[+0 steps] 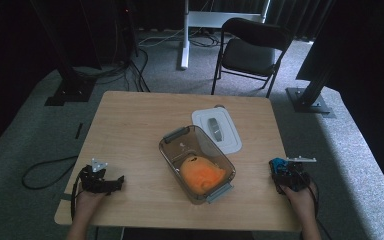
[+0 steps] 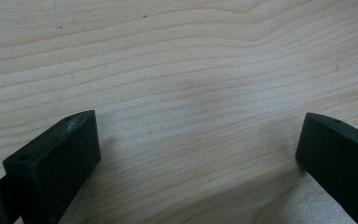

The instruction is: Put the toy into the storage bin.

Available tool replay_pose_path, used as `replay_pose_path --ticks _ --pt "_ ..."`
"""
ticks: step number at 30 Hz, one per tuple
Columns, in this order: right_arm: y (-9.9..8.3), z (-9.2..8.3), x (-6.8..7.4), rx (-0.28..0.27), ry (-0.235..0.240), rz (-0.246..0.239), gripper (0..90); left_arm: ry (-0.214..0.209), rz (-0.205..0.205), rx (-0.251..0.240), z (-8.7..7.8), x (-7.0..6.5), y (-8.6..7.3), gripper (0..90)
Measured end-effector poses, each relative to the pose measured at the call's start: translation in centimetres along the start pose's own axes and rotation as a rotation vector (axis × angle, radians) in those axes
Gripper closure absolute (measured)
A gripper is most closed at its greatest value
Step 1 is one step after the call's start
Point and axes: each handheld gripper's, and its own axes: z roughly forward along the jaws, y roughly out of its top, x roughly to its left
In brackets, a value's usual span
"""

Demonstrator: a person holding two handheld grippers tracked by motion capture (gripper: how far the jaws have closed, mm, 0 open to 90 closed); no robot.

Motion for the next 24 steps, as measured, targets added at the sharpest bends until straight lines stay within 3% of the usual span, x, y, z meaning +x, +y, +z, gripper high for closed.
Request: replay_pose_path --ticks 15,24 --pt "-0.06 -0.03 0.03 -0.009 0.000 0.001 24.5 0.000 0.000 0.000 0.00 0.00 0.00 0.1" --pt "0.40 -0.50 0.28 -0.004 0.024 -0.004 24.7 0.000 -0.001 0.000 0.00 0.00 0.00 0.1"
